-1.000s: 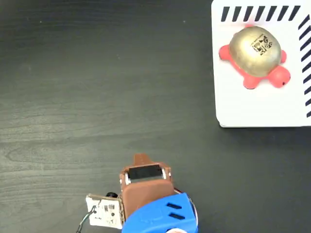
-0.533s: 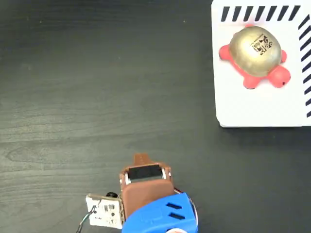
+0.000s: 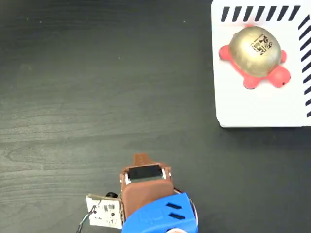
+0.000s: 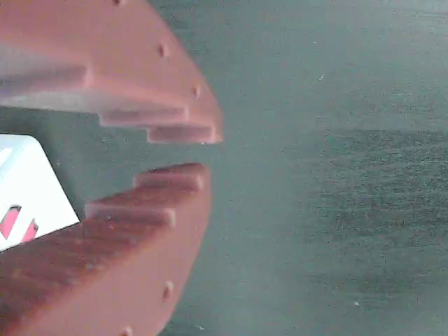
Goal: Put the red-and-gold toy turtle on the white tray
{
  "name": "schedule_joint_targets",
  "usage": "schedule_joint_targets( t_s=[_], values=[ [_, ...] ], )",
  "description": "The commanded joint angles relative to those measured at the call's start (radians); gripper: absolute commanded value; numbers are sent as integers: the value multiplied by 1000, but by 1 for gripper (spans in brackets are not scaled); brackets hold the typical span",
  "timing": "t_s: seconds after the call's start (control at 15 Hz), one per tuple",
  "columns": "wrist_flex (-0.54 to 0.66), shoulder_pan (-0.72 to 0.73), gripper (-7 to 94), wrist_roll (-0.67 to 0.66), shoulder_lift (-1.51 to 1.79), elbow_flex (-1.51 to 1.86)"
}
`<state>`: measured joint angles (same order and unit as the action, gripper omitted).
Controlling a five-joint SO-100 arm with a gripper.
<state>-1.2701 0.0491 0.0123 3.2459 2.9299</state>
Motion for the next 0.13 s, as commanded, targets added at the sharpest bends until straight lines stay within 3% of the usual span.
schedule_joint_targets(
  t_s=[0.0,0.07],
  values=[
    [-17,14,0,18,6,-5],
    [-17,14,0,18,6,-5]
  ],
)
